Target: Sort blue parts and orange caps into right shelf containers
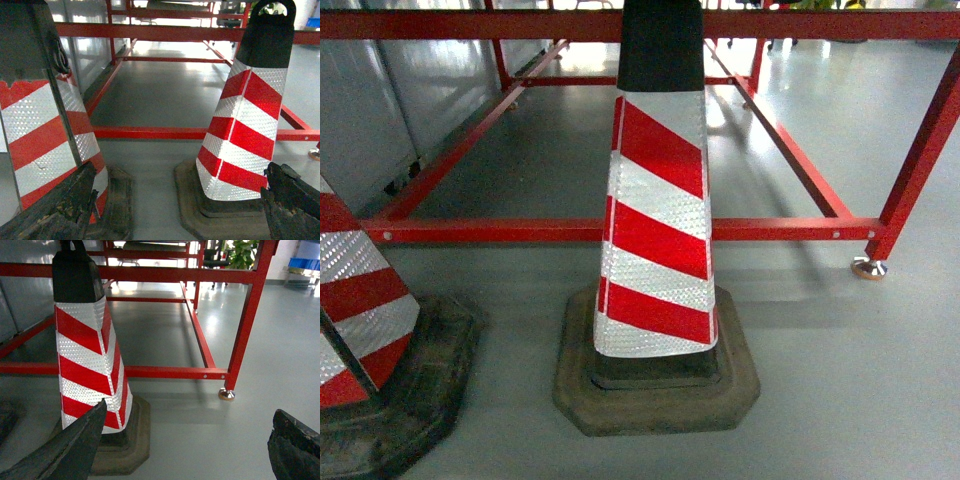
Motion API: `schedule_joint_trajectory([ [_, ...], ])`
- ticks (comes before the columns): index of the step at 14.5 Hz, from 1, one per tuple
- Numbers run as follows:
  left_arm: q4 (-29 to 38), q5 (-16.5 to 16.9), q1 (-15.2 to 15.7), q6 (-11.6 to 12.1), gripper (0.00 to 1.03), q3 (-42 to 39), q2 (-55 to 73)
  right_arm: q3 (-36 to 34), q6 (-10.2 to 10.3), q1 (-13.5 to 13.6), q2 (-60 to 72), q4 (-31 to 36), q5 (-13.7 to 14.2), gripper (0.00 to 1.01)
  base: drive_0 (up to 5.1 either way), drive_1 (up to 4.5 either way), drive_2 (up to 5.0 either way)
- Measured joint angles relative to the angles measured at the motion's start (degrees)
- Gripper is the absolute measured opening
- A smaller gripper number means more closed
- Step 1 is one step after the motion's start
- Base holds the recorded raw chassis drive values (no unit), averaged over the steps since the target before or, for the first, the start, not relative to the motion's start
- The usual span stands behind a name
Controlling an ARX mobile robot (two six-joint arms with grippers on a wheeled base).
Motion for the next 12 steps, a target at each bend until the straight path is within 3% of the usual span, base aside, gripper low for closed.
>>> schedule_joint_trajectory([
  [12,0.00,0.00,0.00,0.00,0.98,0.00,0.00,0.00,0.00,0.00,0.00,0.00,0.00,0.98,0.0,0.00,0.0],
])
